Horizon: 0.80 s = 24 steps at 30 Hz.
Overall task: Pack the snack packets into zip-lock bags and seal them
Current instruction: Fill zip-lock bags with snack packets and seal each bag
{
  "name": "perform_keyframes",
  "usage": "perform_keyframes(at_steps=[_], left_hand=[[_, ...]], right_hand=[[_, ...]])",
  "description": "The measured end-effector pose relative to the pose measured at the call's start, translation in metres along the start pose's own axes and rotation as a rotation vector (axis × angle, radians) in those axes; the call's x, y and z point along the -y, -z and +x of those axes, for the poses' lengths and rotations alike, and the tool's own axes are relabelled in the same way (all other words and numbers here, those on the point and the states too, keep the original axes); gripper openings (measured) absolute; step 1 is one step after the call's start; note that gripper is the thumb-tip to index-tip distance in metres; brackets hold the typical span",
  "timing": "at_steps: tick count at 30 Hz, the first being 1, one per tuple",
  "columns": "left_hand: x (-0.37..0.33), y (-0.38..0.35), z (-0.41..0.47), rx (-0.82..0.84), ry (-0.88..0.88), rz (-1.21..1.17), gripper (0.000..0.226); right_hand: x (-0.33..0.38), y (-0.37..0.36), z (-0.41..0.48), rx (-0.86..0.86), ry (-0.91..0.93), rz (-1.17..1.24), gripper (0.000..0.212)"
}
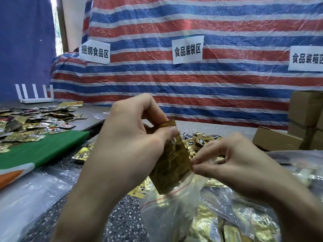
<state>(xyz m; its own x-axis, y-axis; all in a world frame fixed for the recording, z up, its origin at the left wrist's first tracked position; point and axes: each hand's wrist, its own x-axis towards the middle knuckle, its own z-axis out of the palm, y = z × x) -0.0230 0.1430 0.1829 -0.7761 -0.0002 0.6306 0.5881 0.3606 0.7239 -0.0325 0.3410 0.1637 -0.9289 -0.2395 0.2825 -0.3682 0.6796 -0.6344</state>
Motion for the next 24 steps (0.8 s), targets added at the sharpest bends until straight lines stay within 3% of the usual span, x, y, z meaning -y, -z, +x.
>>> perform_keyframes(at_steps=[4,8,15,24], left_hand=[[0.006,-0.004,0.004,0.094,0.024,0.092,0.024],[0.013,-0.011,0.005,0.104,0.037,0.167,0.026],[0.020,-0.014,0.007,-0.055,0.024,0.379,0.024],[0.001,0.000,-0.001,-0.242,0.027,0.115,0.023]], right_hand=[[0.002,0.000,0.000,-0.029,0.077,-0.045,0.012],[0.008,0.002,-0.004,-0.135,0.265,-0.085,0.003],[0.009,-0.001,-0.006,0.076,0.263,0.030,0.012],[0.009,-0.004,-0.003,0.078,0.229,0.107,0.010]])
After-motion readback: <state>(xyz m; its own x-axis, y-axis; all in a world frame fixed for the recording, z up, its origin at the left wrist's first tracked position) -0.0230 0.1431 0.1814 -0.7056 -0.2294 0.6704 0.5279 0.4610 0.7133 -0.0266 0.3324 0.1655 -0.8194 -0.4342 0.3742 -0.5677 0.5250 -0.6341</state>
